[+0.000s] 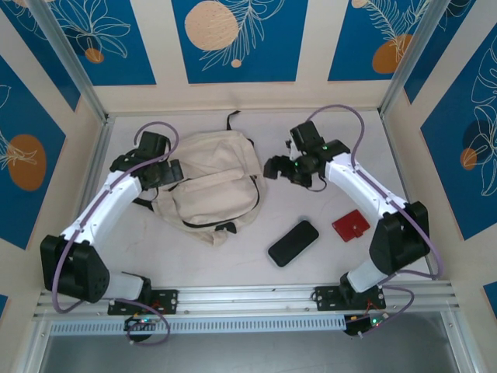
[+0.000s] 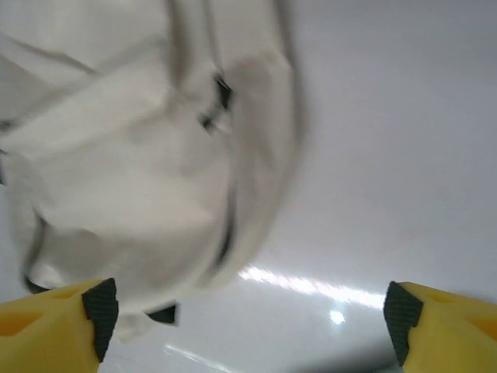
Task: Pack the student bag
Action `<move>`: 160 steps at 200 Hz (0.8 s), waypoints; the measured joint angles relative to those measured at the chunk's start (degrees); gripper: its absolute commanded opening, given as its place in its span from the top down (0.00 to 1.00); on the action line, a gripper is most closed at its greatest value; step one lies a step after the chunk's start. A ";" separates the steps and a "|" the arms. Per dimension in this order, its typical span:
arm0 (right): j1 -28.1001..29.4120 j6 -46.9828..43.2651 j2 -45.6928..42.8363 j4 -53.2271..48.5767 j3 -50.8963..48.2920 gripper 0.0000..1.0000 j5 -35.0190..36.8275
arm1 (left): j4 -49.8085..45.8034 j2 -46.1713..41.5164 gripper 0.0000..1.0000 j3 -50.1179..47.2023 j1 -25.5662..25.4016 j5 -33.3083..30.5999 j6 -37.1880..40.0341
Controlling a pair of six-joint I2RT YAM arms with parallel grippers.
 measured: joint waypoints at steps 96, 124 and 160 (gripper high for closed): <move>3.87 22.93 -10.62 -10.01 -19.80 0.01 7.21 | 3.13 -2.60 0.00 -5.11 0.66 1.07 3.04; 4.52 28.52 -8.72 -8.13 -20.92 0.01 5.81 | 3.93 -2.62 0.00 -5.86 0.81 2.27 3.19; 4.52 32.41 -4.39 -3.87 -21.62 0.01 4.00 | 4.79 -2.62 0.00 -6.03 0.85 4.37 3.19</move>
